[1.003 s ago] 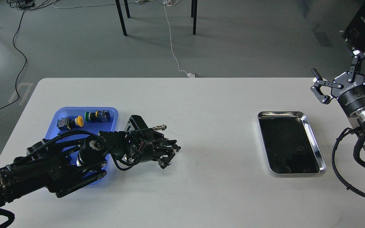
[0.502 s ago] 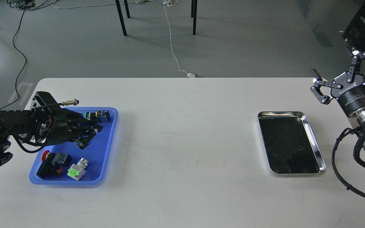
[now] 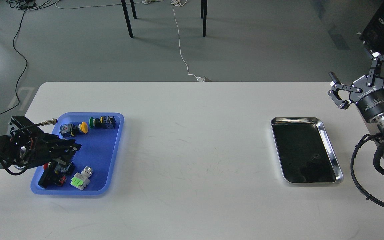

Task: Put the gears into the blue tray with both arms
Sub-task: 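Carry the black part into the blue tray and release it, then lift the left gripper away and swing the right gripper over the metal tray, then grasp a second small black part in the metal tray with the right gripper, then carry the second black part toward the blue tray and release it on the table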

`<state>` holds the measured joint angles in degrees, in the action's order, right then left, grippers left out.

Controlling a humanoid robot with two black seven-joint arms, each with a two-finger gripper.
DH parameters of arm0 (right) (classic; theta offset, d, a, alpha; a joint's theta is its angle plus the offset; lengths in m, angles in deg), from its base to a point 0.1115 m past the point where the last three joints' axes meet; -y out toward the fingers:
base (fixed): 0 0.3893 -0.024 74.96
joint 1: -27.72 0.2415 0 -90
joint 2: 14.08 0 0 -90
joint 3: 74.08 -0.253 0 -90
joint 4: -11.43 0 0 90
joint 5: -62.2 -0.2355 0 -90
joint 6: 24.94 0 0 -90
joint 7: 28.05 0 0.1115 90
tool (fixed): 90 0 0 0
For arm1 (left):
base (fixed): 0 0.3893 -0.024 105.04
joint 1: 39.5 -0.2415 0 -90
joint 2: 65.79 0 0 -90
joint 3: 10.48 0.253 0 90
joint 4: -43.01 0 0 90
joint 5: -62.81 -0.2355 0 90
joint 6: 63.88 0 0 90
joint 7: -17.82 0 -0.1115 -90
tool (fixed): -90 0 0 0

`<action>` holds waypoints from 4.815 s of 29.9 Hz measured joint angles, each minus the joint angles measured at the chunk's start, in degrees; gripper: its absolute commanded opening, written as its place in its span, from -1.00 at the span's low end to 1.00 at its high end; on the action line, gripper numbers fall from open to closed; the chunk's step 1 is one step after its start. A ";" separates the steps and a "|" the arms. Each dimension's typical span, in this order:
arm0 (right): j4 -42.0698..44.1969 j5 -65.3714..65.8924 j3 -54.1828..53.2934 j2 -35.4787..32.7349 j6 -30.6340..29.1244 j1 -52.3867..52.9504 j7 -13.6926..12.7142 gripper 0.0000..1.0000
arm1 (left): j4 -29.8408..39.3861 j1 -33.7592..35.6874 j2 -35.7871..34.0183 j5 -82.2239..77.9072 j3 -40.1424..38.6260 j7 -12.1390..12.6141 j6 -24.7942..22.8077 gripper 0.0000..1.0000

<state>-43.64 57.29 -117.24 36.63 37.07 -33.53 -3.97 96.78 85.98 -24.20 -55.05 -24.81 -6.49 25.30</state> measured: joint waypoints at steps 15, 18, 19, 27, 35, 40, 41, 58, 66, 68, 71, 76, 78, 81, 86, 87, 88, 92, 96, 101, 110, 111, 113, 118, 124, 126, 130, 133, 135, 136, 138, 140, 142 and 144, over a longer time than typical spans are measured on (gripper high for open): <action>-0.13 0.00 0.05 0.00 0.00 0.00 0.00 0.96 | -2.03 0.55 0.18 8.13 -0.07 -0.17 -1.19 0.09; -0.16 0.00 0.08 -0.04 0.00 0.01 0.00 0.96 | -0.63 2.32 -1.47 13.63 -0.46 -1.26 -2.69 0.22; -0.17 0.03 0.09 -0.11 0.00 0.07 0.00 0.96 | 0.24 3.78 -2.48 16.16 -0.53 -2.04 -3.68 0.28; -2.52 2.17 0.32 -5.13 0.00 0.58 -0.09 0.96 | 2.52 18.13 -5.63 46.03 -1.13 -3.68 -17.06 0.76; -5.60 12.81 0.75 -8.13 0.00 2.76 -0.26 0.96 | 2.87 22.96 -0.75 88.98 -1.34 -3.41 -21.49 0.96; -5.33 16.08 2.97 -8.94 0.00 8.75 -0.65 0.96 | 1.22 21.98 5.55 104.40 -4.21 -3.53 -21.27 0.96; -5.28 17.33 4.53 -9.18 0.00 10.71 -0.66 0.96 | 0.09 21.65 6.97 106.86 -4.86 -3.52 -21.19 0.96; -5.31 60.26 64.93 -1.07 -0.02 53.70 0.03 0.93 | -8.37 14.23 18.12 122.62 -11.33 -2.95 -18.40 0.96; 4.32 80.43 84.28 8.98 1.56 56.48 3.80 0.85 | -7.64 11.02 18.07 122.62 -12.38 -3.25 -18.69 0.96; 6.29 80.83 87.64 10.74 2.73 55.73 3.91 0.83 | -7.57 10.36 17.99 122.56 -12.96 -3.29 -18.86 0.96; 7.93 81.00 89.76 11.68 3.71 54.34 3.93 0.67 | -7.54 9.78 17.77 122.50 -13.31 -3.28 -18.96 0.96; 8.15 81.05 91.34 11.37 3.93 52.77 3.93 0.33 | -7.53 9.54 17.59 122.48 -13.36 -3.22 -20.11 0.96; 8.11 80.98 91.67 11.11 4.05 51.60 3.94 0.27 | -7.53 9.53 17.59 122.48 -13.36 -3.19 -20.52 0.96; 8.11 80.95 91.77 10.19 4.61 50.33 3.93 0.25 | -7.53 9.53 17.83 122.43 -13.36 -3.12 -20.75 0.96; 8.00 80.94 91.77 9.28 6.56 47.89 3.93 0.17 | -7.53 9.42 18.08 122.43 -13.36 -3.11 -20.88 0.96; 7.98 80.94 91.72 8.98 6.93 47.44 3.93 0.16 | -7.53 9.39 18.10 122.43 -13.36 -3.11 -20.88 0.96; 7.93 80.94 91.63 8.65 7.29 47.13 3.92 0.14 | -7.53 9.37 18.11 122.43 -13.35 -3.11 -20.89 0.96; 7.34 80.94 91.32 8.04 8.39 46.71 3.92 0.08 | -7.53 9.09 18.12 122.36 -13.28 -3.11 -20.90 0.96; 6.95 80.94 90.78 7.97 8.69 46.68 3.92 -0.03 | -7.54 9.00 18.12 122.35 -13.27 -3.11 -20.83 0.96; 6.91 80.94 89.98 8.29 8.73 46.65 3.91 -0.13 | -7.54 9.00 17.87 122.35 -13.27 -3.11 -20.81 0.96; 6.98 80.94 89.94 8.37 8.76 46.39 3.92 -0.46 | -7.54 8.99 17.55 122.32 -13.27 -3.12 -20.81 0.96; 6.92 80.93 89.95 8.23 8.78 46.36 3.92 -0.50 | -7.54 8.99 17.55 122.30 -13.27 -3.21 -20.81 0.96; 6.74 81.02 89.96 8.00 8.78 46.33 3.91 -0.53 | -7.54 8.99 17.55 122.25 -13.27 -3.39 -20.82 0.96; 4.91 81.13 89.45 7.30 9.13 47.13 3.92 -0.55 | -7.54 8.99 17.73 122.18 -13.35 -3.61 -20.89 0.96; -0.02 80.80 87.24 7.19 9.44 51.50 3.93 -0.55 | -7.54 8.99 17.74 122.25 -13.52 -3.68 -21.06 0.96; -1.18 80.64 86.83 7.72 9.48 52.84 3.92 -0.55 | -7.54 9.00 17.61 122.26 -13.54 -3.69 -21.07 0.96; -1.78 78.86 85.54 11.27 9.57 53.76 3.92 -0.54 | -7.54 9.03 17.36 122.26 -13.54 -3.69 -21.07 0.96; -1.01 75.47 85.22 16.31 10.60 53.61 3.92 -0.55 | -7.54 9.04 17.21 122.26 -13.54 -3.70 -21.08 0.96; 0.27 73.63 85.21 20.34 12.33 53.20 3.92 -0.55 | -7.54 9.05 17.04 122.25 -13.50 -3.70 -21.08 0.96; 1.28 72.71 85.31 22.71 13.14 53.05 3.92 -0.55 | -7.54 9.05 16.92 122.26 -13.48 -3.70 -21.08 0.96; 3.37 70.96 85.53 26.99 13.92 52.81 3.92 -0.55 | -7.54 9.07 16.72 122.24 -13.41 -3.70 -21.08 0.96; 5.10 69.52 85.68 30.66 14.13 52.53 3.92 -0.55 | -7.54 9.07 16.29 122.18 -13.37 -3.70 -21.08 0.96; 6.41 68.80 85.77 33.74 14.19 52.05 3.92 -0.55 | -7.54 9.07 15.74 122.18 -13.37 -3.70 -21.08 0.96; 7.59 68.54 85.78 36.51 14.20 51.19 3.92 -0.55 | -7.54 9.07 15.38 122.16 -13.37 -3.70 -21.08 0.96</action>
<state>-36.05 125.83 -31.46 73.14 51.27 17.65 -0.05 89.24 95.05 -8.81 67.10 -38.18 -10.19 4.22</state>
